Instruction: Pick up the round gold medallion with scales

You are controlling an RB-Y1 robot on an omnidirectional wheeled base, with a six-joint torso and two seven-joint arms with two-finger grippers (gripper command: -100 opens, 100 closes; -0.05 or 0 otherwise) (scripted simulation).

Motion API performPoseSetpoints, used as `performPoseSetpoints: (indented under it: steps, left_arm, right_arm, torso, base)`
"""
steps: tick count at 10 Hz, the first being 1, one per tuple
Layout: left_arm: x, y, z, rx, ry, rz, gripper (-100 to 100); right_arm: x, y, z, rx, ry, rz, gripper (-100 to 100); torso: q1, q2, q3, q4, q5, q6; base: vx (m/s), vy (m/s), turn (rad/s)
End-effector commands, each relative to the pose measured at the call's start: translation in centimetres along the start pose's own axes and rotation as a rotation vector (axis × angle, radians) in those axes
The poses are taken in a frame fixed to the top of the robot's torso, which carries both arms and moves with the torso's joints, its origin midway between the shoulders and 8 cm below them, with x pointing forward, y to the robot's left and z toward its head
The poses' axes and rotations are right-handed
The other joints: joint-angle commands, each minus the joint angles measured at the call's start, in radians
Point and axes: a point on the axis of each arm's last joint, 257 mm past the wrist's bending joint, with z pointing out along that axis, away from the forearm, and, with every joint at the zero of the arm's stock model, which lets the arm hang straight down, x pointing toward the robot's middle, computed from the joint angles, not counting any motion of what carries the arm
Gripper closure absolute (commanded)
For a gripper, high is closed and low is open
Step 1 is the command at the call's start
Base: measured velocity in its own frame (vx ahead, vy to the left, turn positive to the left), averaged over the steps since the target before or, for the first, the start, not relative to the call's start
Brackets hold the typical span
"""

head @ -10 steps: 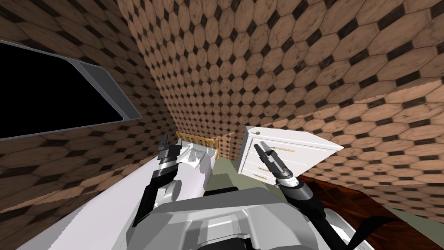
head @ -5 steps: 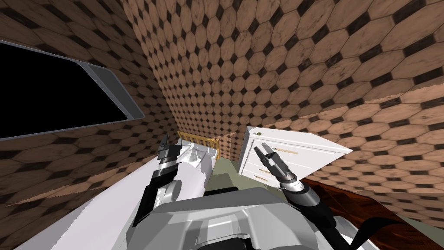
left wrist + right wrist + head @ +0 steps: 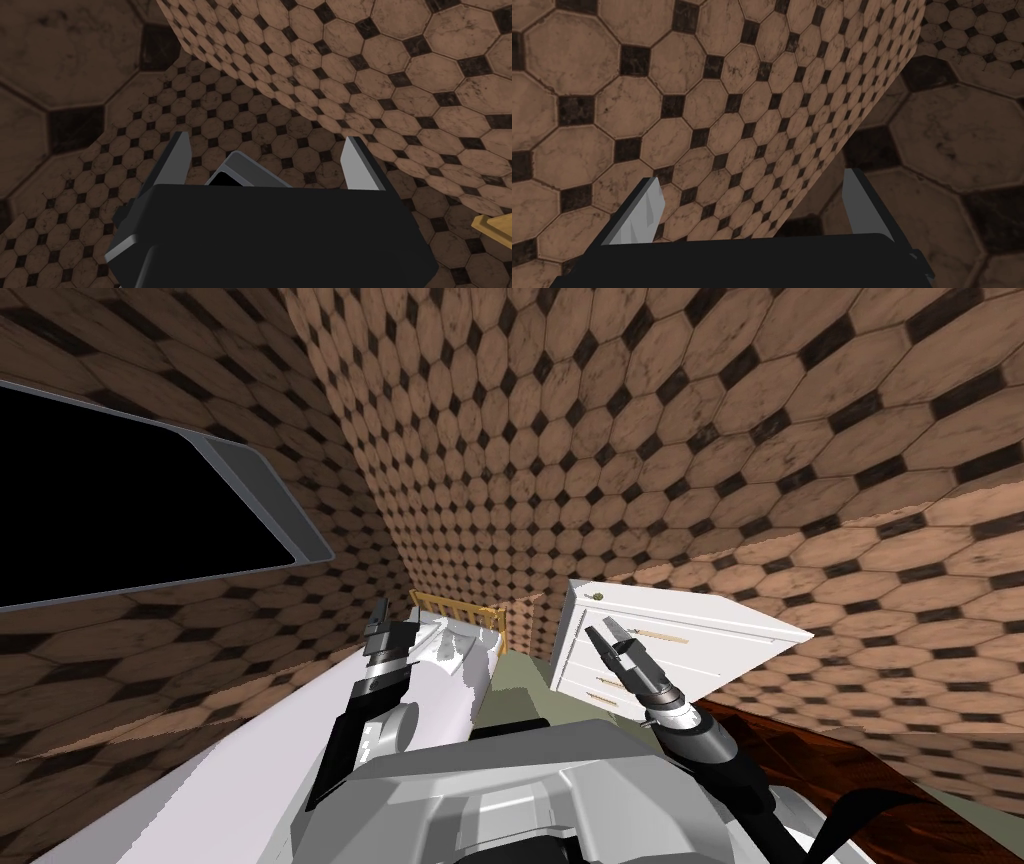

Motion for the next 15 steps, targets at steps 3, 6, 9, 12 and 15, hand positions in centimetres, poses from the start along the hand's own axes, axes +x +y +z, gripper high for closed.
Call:
performPoseSetpoints:
  steps: [3,6,9,12,15]
  left_arm:
    - [0.0,0.0,0.0,0.0,0.0,0.0,0]
    - [0.0,0.0,0.0,0.0,0.0,0.0,0]
    - [0.0,0.0,0.0,0.0,0.0,0.0,0]
    - [0.0,0.0,0.0,0.0,0.0,0.0,0]
    - [0.0,0.0,0.0,0.0,0.0,0.0,0]
  right_arm:
    - [0.3,-0.4,-0.5,-0.022,0.06,-0.097,-100]
    - [0.4,-0.6,-0.7,-0.031,0.084,-0.137,-100]
    - [0.4,-0.6,-0.7,-0.031,0.084,-0.137,-100]
    - [0.4,-0.6,-0.7,-0.031,0.084,-0.137,-100]
    - [0.9,-1.5,-1.1,-0.049,0.148,-0.234,-100]
  torso:
    - [-0.001,-0.001,0.0,0.0,0.0,0.0]
    - [-0.001,-0.001,-0.001,0.0,0.0,0.0]
    - [0.001,0.0,0.0,0.0,0.0,0.0]
    - [0.0,0.0,0.0,0.0,0.0,0.0]
    - [-0.001,-0.001,-0.001,0.0,0.0,0.0]
  base:
    - [0.012,-0.017,0.067]
    - [0.017,-0.017,0.056]
    - [-0.005,0.005,-0.016]
    - [0.009,-0.009,0.029]
    - [0.021,-0.022,0.07]
